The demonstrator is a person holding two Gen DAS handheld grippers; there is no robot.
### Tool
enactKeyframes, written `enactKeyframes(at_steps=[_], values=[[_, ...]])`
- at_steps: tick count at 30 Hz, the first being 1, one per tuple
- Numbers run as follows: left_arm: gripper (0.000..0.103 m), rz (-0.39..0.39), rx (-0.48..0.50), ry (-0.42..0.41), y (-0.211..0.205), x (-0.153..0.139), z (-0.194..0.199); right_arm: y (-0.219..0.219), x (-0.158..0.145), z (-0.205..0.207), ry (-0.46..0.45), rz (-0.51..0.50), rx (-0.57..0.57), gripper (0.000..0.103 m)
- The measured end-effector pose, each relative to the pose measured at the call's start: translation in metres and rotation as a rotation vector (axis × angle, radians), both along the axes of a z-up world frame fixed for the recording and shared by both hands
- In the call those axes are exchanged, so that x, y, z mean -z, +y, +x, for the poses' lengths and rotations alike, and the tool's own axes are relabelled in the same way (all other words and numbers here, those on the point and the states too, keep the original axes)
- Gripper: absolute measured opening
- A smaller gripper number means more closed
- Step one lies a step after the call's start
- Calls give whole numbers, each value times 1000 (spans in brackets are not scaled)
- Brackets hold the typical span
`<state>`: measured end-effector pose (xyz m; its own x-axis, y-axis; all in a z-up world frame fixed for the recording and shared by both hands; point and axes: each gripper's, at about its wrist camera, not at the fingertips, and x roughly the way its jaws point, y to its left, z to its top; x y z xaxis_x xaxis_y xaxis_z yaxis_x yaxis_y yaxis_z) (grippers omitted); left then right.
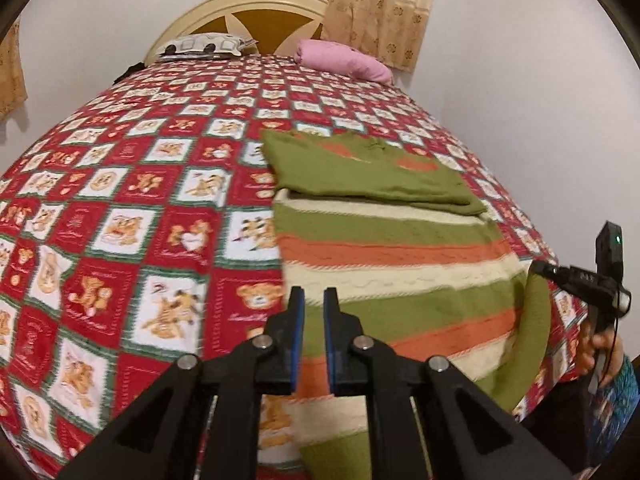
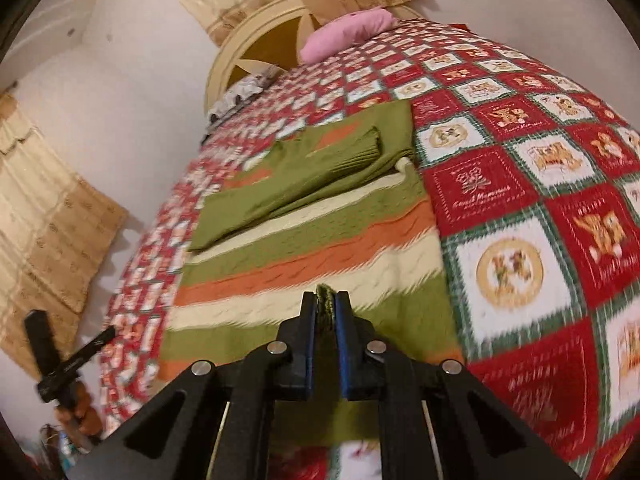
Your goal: Fold small clothes
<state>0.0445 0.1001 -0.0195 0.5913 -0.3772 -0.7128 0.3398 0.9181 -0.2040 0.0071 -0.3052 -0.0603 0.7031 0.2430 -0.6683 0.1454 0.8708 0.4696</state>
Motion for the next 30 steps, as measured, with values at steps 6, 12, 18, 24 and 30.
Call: enactKeyframes(at_steps=[6,12,18,24,30], values=[[30,6,21,50,20,27,-9,-15,3,14,8,-45,56,0],[30,-4,67,92,14,42,-22,2,-14,-8,-11,-3,-89,7],[44,30,115,89,2,46,-34,33,-12,-71,40,-140,-141,85],[44,25,134,129,0,57,-55,28,7,-120,107,-241,-66,81],[44,-4,139,177,-1,66,-83,64,29,-125,231,-338,-197,41]])
